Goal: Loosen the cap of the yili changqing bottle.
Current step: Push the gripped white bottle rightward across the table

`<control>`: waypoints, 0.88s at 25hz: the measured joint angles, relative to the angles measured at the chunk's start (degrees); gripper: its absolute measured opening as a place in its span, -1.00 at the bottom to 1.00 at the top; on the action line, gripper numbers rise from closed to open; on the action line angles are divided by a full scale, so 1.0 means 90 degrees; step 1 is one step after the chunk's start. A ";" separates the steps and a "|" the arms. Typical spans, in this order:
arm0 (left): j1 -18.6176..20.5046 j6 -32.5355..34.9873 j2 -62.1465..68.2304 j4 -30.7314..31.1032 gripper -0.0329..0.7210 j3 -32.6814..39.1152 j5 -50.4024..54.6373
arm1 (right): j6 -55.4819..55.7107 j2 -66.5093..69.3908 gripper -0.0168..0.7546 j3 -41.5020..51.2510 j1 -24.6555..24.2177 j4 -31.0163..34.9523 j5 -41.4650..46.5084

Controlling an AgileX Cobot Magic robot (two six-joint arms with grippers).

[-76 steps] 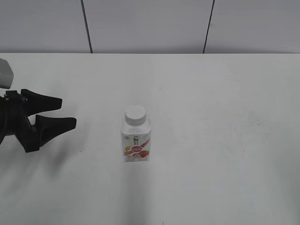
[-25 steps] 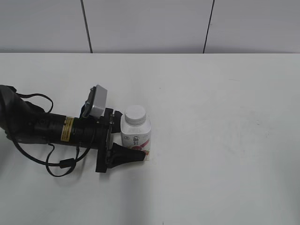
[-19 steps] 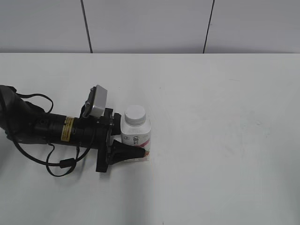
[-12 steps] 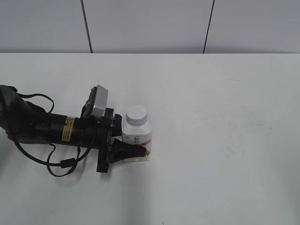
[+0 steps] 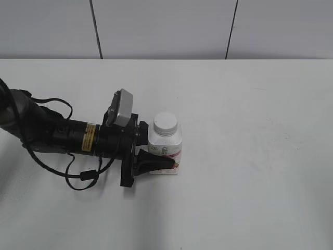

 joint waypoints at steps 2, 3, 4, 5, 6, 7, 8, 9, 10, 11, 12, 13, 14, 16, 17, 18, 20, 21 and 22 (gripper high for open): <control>-0.0062 0.0000 0.0000 -0.0009 0.11 -0.0153 0.0026 | 0.0000 0.0000 0.15 0.0000 0.0000 0.0000 0.0000; -0.0087 0.0000 0.0000 -0.0021 0.11 -0.0218 0.0037 | 0.0000 0.0000 0.15 0.0000 0.0000 0.0000 0.0000; -0.0107 0.0000 0.0000 -0.0043 0.11 -0.0254 0.0055 | 0.0000 0.0000 0.15 0.0000 0.0000 0.0000 0.0000; -0.0124 0.0000 0.0000 -0.0064 0.11 -0.0287 0.0076 | 0.0000 0.0000 0.15 0.0000 0.0000 0.0000 0.0000; -0.0123 0.0000 0.0014 -0.0077 0.11 -0.0321 0.0077 | 0.0000 0.0000 0.15 0.0000 0.0000 0.0000 0.0000; -0.0131 0.0000 0.0054 -0.0083 0.11 -0.0349 0.0077 | 0.0000 0.0000 0.15 0.0000 0.0000 0.0000 0.0000; -0.0131 0.0000 0.0110 -0.0112 0.11 -0.0381 0.0077 | 0.0000 0.0000 0.15 0.0000 0.0000 0.0000 0.0000; -0.0131 0.0000 0.0178 -0.0126 0.10 -0.0411 0.0079 | 0.0000 0.0000 0.15 0.0000 0.0000 0.0002 0.0000; -0.0131 0.0000 0.0232 -0.0134 0.11 -0.0424 0.0118 | 0.0000 0.0000 0.15 0.0000 0.0000 0.0002 0.0000; -0.0131 0.0000 0.0264 -0.0134 0.11 -0.0424 0.0139 | 0.0000 0.0000 0.15 0.0000 0.0000 0.0002 0.0000; -0.0131 -0.0011 0.0270 -0.0157 0.11 -0.0424 0.0124 | 0.0000 0.0000 0.15 0.0000 0.0000 0.0002 0.0000; -0.0131 -0.0011 0.0270 -0.0169 0.11 -0.0424 0.0124 | 0.0000 0.0000 0.15 0.0000 0.0000 0.0002 0.0000; -0.0131 -0.0011 0.0270 -0.0192 0.11 -0.0424 0.0130 | 0.0000 0.0000 0.15 0.0000 0.0000 0.0002 0.0000; -0.0131 -0.0011 0.0270 -0.0204 0.10 -0.0424 0.0135 | 0.0000 0.0000 0.15 0.0000 0.0000 0.0002 0.0000; -0.0131 -0.0011 0.0270 -0.0208 0.10 -0.0424 0.0135 | 0.0000 0.0000 0.15 0.0000 0.0000 0.0002 0.0000; -0.0131 -0.0013 0.0270 -0.0208 0.10 -0.0424 0.0135 | 0.0000 0.0000 0.15 0.0000 0.0000 0.0002 0.0000; -0.0131 -0.0013 0.0270 -0.0225 0.10 -0.0424 0.0137 | 0.0000 0.0000 0.15 0.0000 0.0000 0.0008 0.0000; -0.0131 -0.0013 0.0270 -0.0225 0.10 -0.0424 0.0142 | 0.0000 0.0000 0.15 0.0000 0.0000 0.0008 0.0000; -0.0131 -0.0013 0.0270 -0.0225 0.10 -0.0424 0.0142 | 0.0000 0.0000 0.15 0.0000 0.0000 0.0008 0.0000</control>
